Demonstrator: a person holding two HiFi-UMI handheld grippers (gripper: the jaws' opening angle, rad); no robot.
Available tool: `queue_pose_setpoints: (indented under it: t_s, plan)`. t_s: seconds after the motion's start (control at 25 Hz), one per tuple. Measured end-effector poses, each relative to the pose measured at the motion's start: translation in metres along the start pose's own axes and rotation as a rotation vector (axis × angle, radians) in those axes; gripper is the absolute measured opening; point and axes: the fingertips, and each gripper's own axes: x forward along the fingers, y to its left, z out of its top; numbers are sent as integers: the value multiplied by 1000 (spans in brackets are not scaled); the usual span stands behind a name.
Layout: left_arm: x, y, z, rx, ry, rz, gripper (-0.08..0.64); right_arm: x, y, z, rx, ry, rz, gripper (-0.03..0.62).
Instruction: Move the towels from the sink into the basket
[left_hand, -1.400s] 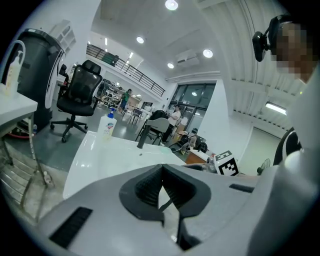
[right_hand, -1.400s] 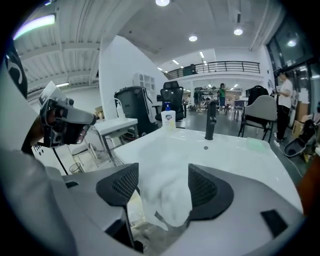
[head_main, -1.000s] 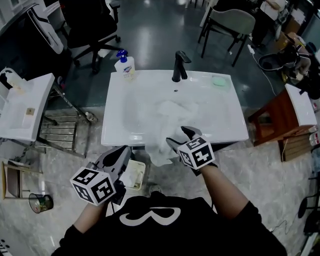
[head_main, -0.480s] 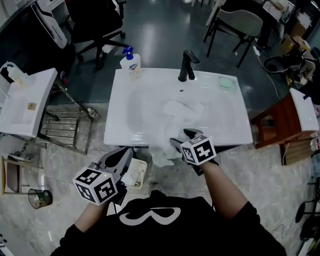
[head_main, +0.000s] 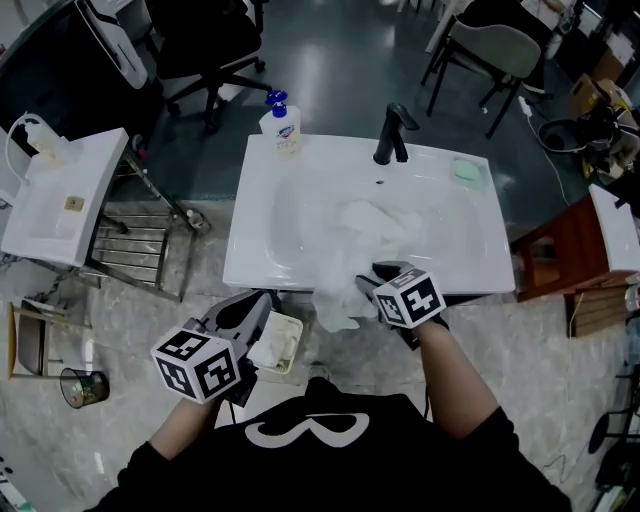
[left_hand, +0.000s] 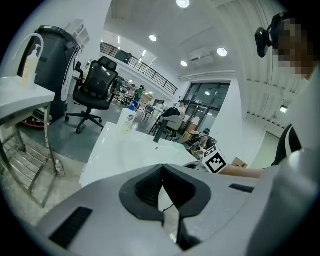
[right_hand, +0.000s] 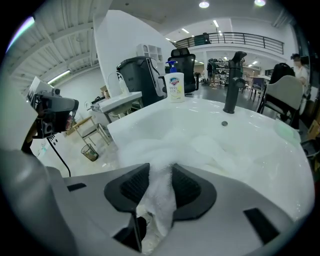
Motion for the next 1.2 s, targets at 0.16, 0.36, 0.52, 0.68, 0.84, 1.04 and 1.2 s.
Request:
queue_pose_setpoints:
  t_s: [0.16,0.36,0.52,0.68,0.84,1.04,1.2]
  plan:
    - [-9,1,8,1,-4,6,6,-1,3,2,58,-32,-8,100]
    - [-29,0,11,-9,-16,14,6,-6,0,0,202,-80,5,72]
    - [-46,4,9,-28,-30,38,6,-14,3,6,255,-108,13,59]
    - [-68,4,4,-34,-49,50,6,-30,13,11,281,-167,-19,57]
    - [-87,-1,-1,-35,-65,61,6,-56,29,21,259,-243,-49,55]
    - [-113,-14,-9,-28,-82,65,6,-98,51,34,238,-344,-57,54]
    - [-132,-22,-13,-19,-98,64,6,-134,71,47,229,-434,-51,54]
